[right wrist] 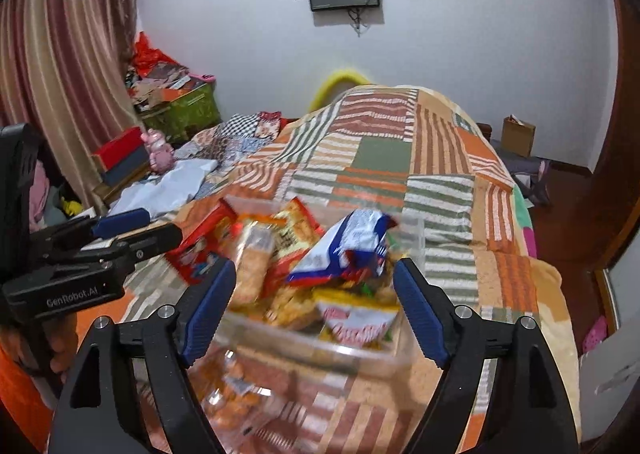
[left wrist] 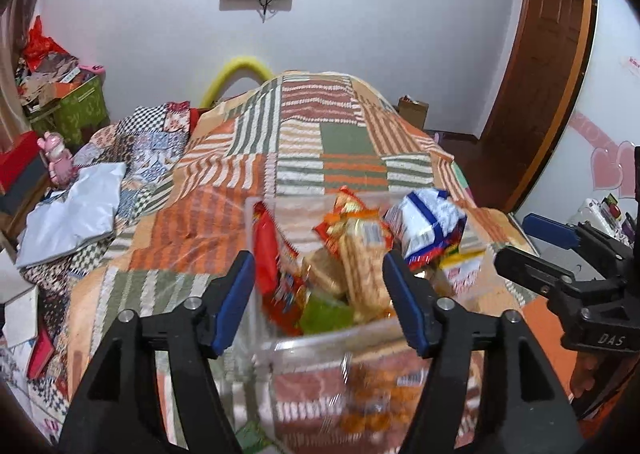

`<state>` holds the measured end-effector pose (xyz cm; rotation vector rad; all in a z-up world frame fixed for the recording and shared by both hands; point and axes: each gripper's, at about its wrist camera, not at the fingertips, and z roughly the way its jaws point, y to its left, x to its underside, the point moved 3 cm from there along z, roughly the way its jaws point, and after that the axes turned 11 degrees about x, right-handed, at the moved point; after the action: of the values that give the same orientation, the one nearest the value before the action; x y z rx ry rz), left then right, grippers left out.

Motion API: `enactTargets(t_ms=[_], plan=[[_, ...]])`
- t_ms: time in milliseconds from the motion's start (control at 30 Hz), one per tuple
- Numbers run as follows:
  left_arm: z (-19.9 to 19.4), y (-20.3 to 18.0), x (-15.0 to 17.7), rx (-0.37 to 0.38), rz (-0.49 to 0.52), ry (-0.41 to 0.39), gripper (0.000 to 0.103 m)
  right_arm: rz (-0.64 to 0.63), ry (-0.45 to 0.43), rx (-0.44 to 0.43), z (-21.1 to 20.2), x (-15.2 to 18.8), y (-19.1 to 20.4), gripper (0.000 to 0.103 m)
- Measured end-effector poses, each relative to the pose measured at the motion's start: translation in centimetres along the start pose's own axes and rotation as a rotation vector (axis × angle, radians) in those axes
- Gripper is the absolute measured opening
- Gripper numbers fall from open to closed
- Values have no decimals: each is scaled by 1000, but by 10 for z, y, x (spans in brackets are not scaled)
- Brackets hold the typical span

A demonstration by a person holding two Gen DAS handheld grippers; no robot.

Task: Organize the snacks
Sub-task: 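Lower the wafer-stick packet and cookie bag into the clear box and open both tools, then grasp the green pea snack bag with the left tool while the right grasps the orange snack bag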

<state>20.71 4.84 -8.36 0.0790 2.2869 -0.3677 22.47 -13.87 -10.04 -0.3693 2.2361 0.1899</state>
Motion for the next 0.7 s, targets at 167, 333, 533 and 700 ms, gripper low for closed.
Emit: enactTargets(t_ms=[167,333,533,700], plan=[[-13,11,23,-15,-39,32,69,-25,38,-38,-6,21,13,80],[-22,27,51,-34,-83,68,69,-45,89,-66,-3,44,24,80],[-26,48,84,-66,-130,125,69,-77,179,-126,15,66,44,80],[-20,66,110,-93,-171,185,69,-129,255,-174,34,79,60,81]])
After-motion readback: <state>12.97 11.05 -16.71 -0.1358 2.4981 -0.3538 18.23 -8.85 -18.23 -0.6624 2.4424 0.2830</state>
